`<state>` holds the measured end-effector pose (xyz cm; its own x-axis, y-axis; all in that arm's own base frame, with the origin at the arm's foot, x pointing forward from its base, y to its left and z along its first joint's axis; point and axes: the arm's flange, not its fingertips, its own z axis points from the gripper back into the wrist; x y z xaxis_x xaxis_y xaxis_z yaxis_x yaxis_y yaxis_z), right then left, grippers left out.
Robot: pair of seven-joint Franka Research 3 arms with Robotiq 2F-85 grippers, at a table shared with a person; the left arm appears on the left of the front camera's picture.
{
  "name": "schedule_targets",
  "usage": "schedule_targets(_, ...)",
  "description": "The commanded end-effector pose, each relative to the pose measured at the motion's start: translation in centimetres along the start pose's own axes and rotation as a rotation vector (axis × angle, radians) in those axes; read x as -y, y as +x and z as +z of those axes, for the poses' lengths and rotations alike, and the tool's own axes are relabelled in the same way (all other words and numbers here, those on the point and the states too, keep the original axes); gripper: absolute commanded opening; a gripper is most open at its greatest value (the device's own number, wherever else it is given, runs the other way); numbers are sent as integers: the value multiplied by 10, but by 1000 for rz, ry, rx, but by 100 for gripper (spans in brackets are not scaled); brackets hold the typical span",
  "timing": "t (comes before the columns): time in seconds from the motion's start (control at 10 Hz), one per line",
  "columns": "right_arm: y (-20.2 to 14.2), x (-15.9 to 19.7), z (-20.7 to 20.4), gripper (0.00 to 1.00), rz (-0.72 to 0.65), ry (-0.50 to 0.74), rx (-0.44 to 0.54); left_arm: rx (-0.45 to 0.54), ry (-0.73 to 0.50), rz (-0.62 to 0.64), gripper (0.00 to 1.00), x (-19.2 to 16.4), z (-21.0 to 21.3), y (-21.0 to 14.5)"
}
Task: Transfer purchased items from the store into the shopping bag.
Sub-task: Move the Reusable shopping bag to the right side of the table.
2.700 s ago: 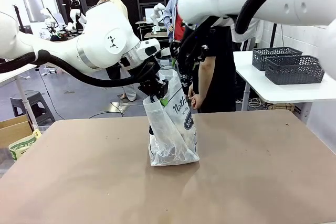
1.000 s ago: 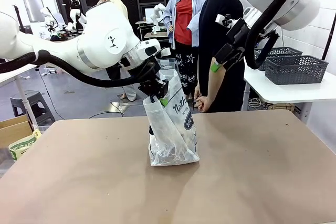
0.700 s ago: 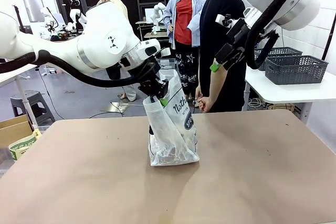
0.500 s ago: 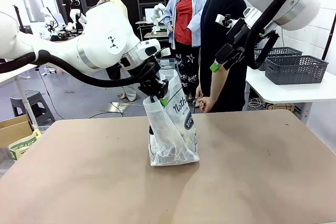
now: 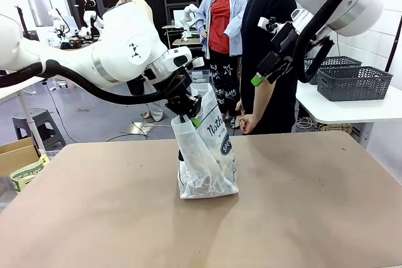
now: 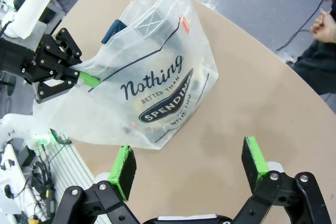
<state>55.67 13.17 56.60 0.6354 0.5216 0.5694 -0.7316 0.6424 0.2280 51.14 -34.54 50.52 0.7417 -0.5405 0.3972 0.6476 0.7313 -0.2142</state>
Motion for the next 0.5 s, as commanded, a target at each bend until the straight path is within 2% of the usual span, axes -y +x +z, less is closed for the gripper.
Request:
schedule_targets(0.0,1,-1,1,100,-11,-2,-16,-4,11,-1,0,0,16,4)
schedule_targets(0.2,0,0,0,100,0,0,0,13,52,11,0,-9,52,14)
schedule_targets(0.4,-5,-13,-2,100,83,44,80,37,68,21,0,-20,82,18)
